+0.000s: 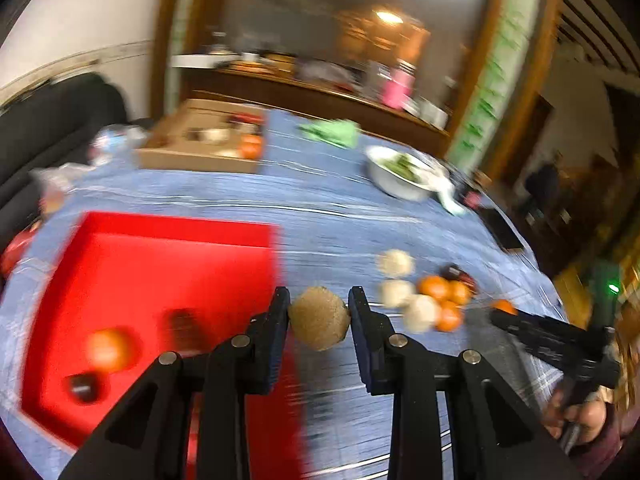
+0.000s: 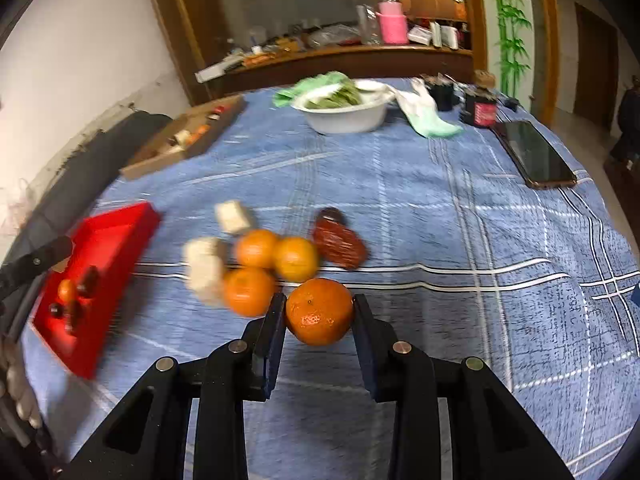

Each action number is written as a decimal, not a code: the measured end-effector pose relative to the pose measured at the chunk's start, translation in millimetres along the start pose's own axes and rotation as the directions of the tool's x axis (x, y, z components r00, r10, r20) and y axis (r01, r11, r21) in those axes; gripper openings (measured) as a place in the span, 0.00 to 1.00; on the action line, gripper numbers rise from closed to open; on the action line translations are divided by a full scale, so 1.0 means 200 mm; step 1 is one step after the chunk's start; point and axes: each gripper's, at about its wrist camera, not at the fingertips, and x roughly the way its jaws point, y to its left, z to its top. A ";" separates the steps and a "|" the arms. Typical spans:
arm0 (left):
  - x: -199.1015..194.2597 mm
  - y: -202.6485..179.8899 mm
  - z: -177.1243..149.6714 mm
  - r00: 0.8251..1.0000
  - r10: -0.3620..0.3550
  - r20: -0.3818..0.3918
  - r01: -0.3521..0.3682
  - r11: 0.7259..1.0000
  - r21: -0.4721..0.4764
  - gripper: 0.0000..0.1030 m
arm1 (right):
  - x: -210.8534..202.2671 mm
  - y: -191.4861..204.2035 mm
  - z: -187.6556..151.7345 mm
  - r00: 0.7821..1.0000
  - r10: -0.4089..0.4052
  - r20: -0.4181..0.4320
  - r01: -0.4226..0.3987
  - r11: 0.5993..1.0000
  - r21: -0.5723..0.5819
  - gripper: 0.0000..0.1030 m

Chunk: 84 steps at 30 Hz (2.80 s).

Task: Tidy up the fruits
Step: 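Carry the orange and cake over the red tray and open both tools, then grasp another mandarin orange with the right tool while the left tool grasps another round cake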

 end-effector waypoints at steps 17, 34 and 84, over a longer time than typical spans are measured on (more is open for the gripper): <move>0.09 0.80 0.04 0.984 0.128 -0.122 -0.156 0.954 -0.255 0.28 | 0.21 1.05 0.09 0.951 0.251 -0.182 -0.287 0.934 -0.214 0.35; -0.08 0.84 0.03 0.985 0.161 -0.063 -0.173 0.936 -0.306 0.65 | 0.47 1.37 -0.01 0.970 0.117 -0.211 -0.195 0.896 -0.400 0.46; 0.25 -0.27 -0.09 0.969 -0.099 -0.228 0.092 0.995 -0.042 0.79 | 0.28 0.25 0.01 0.998 -0.019 -0.061 0.005 0.976 -0.218 0.38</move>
